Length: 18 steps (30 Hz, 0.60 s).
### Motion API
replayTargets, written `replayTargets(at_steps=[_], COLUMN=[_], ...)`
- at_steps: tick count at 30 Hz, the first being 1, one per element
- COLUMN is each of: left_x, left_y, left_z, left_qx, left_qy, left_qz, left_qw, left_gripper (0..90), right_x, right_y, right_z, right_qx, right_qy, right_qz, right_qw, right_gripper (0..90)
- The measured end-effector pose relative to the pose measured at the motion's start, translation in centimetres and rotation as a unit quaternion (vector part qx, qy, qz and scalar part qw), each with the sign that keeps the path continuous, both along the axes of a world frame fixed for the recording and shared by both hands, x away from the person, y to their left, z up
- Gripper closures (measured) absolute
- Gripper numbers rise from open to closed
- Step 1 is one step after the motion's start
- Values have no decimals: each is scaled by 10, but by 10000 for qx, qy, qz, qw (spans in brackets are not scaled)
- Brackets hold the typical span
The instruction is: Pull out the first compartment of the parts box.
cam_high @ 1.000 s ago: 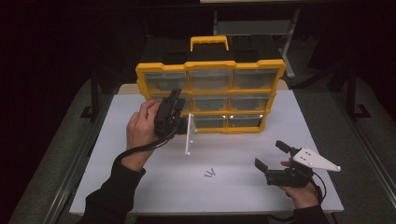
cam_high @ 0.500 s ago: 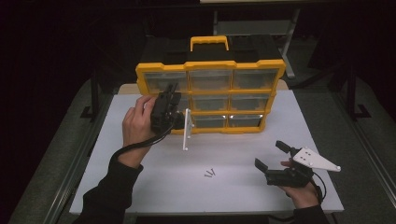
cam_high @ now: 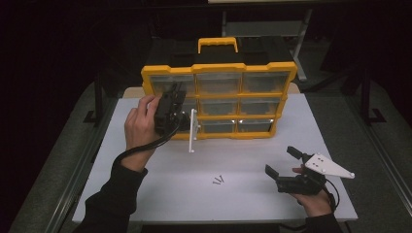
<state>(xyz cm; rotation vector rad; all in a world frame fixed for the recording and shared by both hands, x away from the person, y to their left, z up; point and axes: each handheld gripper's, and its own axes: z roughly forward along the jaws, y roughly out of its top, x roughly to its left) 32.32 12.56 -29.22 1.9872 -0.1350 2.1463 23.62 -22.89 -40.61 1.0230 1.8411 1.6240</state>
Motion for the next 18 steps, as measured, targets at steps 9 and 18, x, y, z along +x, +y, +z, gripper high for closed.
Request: replayTargets(at_steps=[9, 18], left_x=[5, 9], left_y=[3, 6], left_z=[4, 9], left_qx=[64, 55], left_qy=[-72, -121], left_qz=[83, 148], left_qw=[9999, 9998], left_gripper=[576, 586], right_x=[0, 0], right_y=[0, -1], right_z=[0, 0], right_qx=[-2, 4], right_qy=[-9, -15], right_qz=[2, -13], right_qw=[10000, 10000], right_gripper=[0, 0])
